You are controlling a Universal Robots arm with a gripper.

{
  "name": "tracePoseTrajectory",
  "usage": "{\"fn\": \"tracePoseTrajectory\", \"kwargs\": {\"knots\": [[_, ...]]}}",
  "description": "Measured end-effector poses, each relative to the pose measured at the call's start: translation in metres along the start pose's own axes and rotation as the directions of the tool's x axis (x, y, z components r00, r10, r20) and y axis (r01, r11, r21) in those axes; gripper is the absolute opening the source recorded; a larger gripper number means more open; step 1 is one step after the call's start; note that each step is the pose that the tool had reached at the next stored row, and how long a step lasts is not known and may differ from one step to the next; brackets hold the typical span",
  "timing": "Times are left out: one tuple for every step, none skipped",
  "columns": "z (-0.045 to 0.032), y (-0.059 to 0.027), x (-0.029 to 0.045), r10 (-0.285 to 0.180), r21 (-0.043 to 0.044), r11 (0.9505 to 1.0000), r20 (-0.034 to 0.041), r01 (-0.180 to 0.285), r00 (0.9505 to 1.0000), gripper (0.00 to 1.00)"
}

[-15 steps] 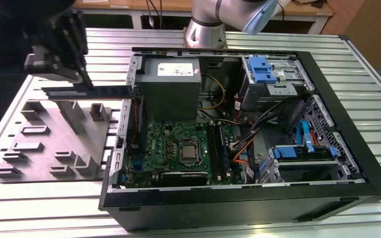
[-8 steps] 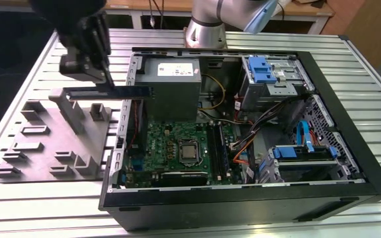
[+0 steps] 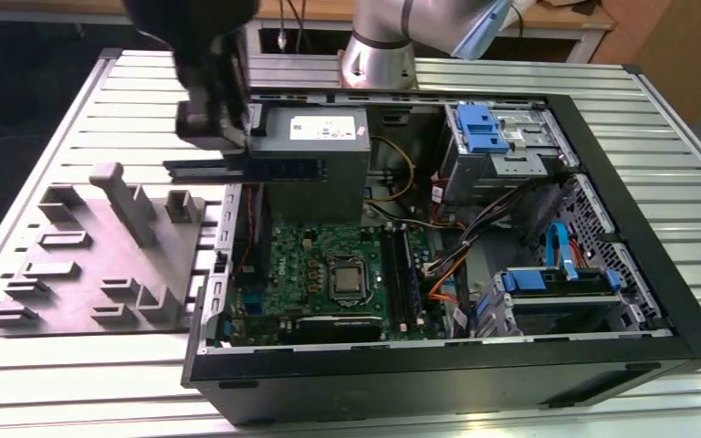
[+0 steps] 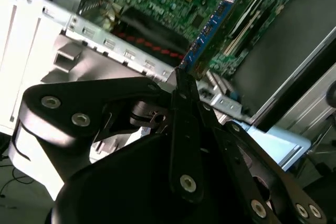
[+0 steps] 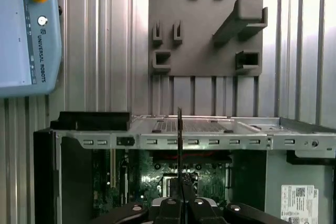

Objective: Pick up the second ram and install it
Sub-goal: 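Pick up the second ram and move it above second insertion slot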

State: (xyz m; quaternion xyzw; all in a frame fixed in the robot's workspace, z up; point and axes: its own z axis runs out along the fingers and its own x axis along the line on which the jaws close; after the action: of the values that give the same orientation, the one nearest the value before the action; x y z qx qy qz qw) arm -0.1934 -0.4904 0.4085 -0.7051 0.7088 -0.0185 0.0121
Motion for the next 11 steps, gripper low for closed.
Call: {"fn": "tracePoseTrajectory", "kwargs": {"knots": [[0.0003, -0.0045, 0.0, 0.0, 0.0, 1.0, 0.0, 0.0, 1.0, 0.11], [0.0006, -0.0094, -0.0001, 0.0, 0.0001, 1.0, 0.0001, 0.0, 1.0, 0.11], [0.0008, -0.0139, -0.0001, 0.0, 0.0, 1.0, 0.0001, 0.0, 1.0, 0.11], [0.001, -0.0184, -0.0001, 0.0, 0.0, 1.0, 0.0001, 0.0, 1.0, 0.11], [0.0013, -0.0228, -0.0001, 0.0, 0.0, 1.0, 0.0001, 0.0, 1.0, 0.11], [0.0015, -0.0275, -0.0002, 0.0, 0.0, 1.0, 0.0, 0.0, 1.0, 0.11], [0.0017, -0.0321, -0.0002, 0.0, 0.0, 1.0, 0.0, 0.0, 1.0, 0.11], [0.0019, -0.0366, -0.0002, 0.0, 0.0, 1.0, 0.0, 0.0, 1.0, 0.11], [0.0021, -0.0411, -0.0002, 0.0, 0.0, 1.0, 0.0, 0.0, 1.0, 0.11], [0.0024, -0.0455, -0.0003, 0.0, 0.0, 1.0, 0.0001, 0.0, 1.0, 0.11], [0.0026, -0.0495, -0.0003, 0.0, 0.0001, 1.0, 0.0002, 0.0, 1.0, 0.11]]}}
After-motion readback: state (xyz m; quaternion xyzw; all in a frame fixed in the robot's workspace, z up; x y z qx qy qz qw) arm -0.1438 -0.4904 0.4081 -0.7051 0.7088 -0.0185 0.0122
